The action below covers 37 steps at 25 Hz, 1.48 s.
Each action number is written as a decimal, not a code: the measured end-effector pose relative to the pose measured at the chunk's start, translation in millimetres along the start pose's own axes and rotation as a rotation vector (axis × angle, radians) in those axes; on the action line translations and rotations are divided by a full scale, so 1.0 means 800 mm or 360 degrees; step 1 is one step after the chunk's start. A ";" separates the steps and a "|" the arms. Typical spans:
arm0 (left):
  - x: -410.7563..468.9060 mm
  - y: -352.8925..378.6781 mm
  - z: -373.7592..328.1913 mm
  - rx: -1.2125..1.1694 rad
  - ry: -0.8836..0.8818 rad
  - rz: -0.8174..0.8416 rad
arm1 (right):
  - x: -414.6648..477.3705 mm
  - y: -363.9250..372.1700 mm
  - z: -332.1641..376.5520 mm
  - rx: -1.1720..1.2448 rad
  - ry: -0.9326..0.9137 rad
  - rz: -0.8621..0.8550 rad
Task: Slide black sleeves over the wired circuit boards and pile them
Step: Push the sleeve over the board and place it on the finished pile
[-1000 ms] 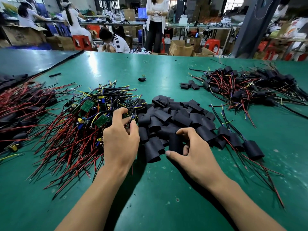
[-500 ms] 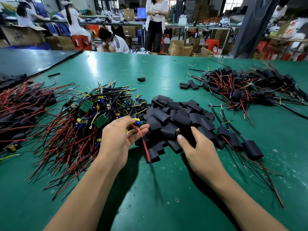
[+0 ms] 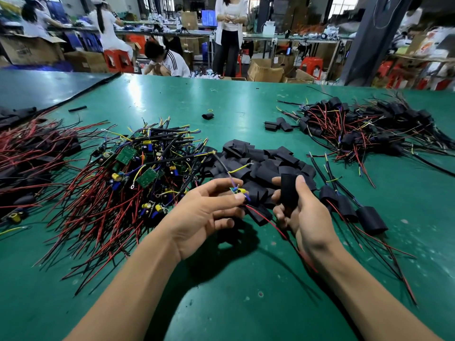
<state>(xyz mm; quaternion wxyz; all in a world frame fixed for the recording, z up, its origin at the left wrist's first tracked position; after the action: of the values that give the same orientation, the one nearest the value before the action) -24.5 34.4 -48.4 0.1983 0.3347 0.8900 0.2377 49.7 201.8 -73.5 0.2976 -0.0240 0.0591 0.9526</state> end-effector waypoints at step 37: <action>0.010 -0.033 -0.024 -0.0428 0.0598 -0.0343 | -0.001 -0.005 0.014 0.0922 0.0186 0.0047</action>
<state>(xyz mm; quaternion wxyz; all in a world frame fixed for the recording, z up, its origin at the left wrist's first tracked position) -53.2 16.7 -49.3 0.0964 0.1584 0.9022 0.3895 52.4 206.3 -62.8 0.2742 0.0080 0.3461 0.8972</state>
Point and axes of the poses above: each hand's wrist, its own x-axis towards the middle knuckle, its own y-axis out of the palm, z = x × y, the point moved 4 cm from there along x, towards the middle knuckle, and after that the axes turned 11 degrees about -x, right-handed, at the moved point
